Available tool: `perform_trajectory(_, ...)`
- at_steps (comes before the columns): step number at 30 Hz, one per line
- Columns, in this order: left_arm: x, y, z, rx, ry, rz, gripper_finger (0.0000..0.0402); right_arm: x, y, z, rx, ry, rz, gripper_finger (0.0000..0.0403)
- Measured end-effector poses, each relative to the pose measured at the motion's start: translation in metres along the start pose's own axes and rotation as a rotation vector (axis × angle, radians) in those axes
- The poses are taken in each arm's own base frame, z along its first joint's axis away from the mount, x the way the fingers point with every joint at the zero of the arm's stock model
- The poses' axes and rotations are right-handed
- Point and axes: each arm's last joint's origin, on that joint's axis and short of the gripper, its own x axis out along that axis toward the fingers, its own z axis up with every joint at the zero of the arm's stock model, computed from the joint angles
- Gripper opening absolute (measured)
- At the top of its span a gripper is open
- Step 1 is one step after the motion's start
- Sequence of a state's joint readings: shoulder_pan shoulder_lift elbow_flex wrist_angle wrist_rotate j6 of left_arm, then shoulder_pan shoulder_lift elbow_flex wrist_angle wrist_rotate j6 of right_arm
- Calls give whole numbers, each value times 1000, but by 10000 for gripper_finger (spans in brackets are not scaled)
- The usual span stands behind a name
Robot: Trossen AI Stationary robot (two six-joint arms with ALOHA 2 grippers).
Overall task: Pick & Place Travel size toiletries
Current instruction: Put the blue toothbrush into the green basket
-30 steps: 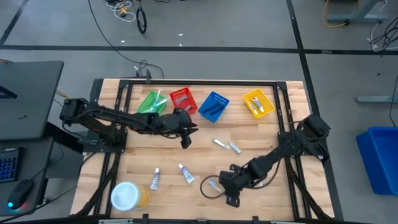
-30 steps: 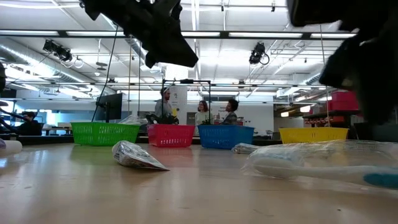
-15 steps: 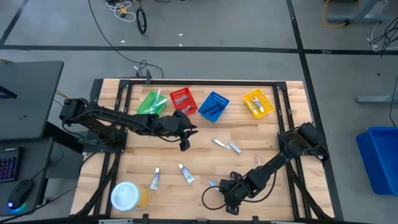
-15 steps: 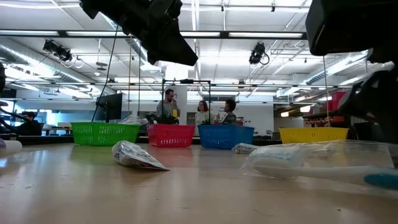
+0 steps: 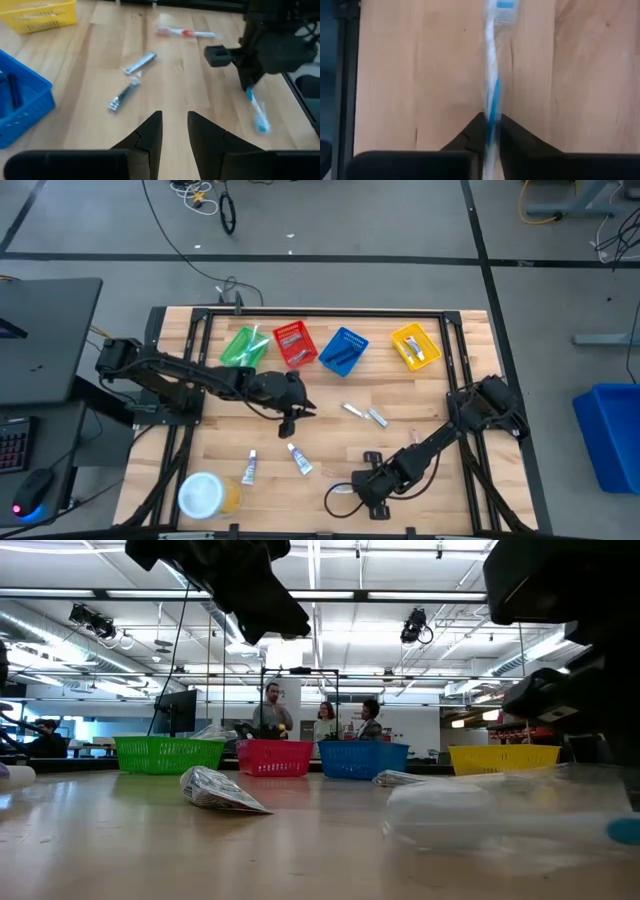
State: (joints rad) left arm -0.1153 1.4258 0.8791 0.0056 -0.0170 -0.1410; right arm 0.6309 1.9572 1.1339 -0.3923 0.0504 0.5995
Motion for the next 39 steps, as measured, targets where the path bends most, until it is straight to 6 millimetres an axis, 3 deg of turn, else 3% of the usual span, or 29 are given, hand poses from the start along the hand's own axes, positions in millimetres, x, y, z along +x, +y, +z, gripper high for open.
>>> perform_trajectory(5, 0, -11, -2, -18, 5, -29, 100, -8, -11, 8, -97, 12, 37, 20)
perform_trajectory(13, -1, -25, -4, -84, -2, -16, 100, -51, -48, 26, -245, -94, -211, 29)
perform_trajectory(19, -3, -33, -4, -104, -32, 61, 100, -76, -88, 32, -238, -51, -354, 29)
perform_trajectory(27, -4, -27, -3, -146, -93, 273, 100, -82, -136, 47, -118, -65, -449, 30)
perform_trajectory(34, -5, -25, -3, -146, -117, 366, 100, -115, -160, 39, -126, -15, -681, 30)
perform_trajectory(39, -5, -21, -2, -153, -139, 433, 100, -149, -162, 36, -83, -173, -708, 30)
